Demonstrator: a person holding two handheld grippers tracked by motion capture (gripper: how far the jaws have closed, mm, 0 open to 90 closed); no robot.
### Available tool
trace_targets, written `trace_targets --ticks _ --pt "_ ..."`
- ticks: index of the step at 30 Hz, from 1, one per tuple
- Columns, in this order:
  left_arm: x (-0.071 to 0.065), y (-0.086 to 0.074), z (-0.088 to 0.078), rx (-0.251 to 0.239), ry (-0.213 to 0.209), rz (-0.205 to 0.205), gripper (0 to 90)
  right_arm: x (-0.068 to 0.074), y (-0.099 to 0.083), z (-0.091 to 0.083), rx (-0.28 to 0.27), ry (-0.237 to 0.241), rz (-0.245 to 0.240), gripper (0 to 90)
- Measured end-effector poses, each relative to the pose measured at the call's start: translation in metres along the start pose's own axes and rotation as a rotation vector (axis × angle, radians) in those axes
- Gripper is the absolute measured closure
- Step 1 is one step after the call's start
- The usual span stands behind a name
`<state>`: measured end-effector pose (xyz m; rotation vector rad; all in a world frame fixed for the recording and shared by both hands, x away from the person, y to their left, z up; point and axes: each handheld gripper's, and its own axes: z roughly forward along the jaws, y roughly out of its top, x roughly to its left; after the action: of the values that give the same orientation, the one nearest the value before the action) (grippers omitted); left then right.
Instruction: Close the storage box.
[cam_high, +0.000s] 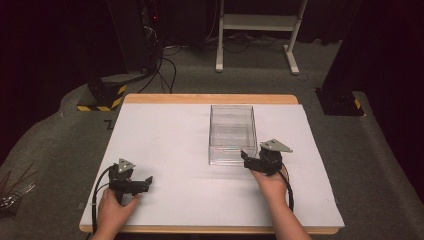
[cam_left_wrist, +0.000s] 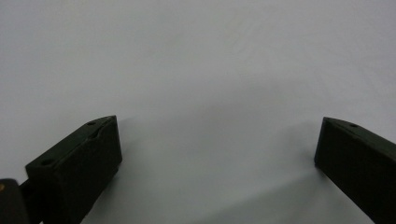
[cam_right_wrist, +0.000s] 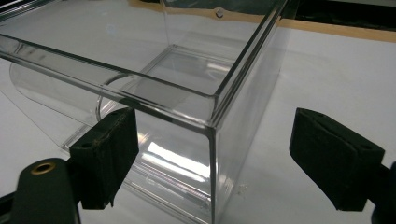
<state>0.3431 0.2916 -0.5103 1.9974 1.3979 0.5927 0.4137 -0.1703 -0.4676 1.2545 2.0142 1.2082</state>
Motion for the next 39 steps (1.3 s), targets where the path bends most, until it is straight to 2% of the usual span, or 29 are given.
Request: trace_targets --ticks 7,19,22,39 --pt "0.0 0.0 0.0 0.0 0.0 -0.001 0.8 -0.002 0.002 0.004 0.003 -0.015 0.011 15.8" --pt "0.0 0.0 0.0 0.0 0.0 -0.001 0.8 -0.002 0.002 0.005 0.008 -0.008 0.01 16.0" --pt "0.0 0.0 0.0 0.0 0.0 -0.001 0.8 -0.001 0.002 0.005 0.007 -0.01 -0.003 16.4" --pt "0.0 0.0 0.0 0.0 0.001 0.0 0.8 0.003 -0.001 -0.012 -0.009 0.01 -0.014 15.9"
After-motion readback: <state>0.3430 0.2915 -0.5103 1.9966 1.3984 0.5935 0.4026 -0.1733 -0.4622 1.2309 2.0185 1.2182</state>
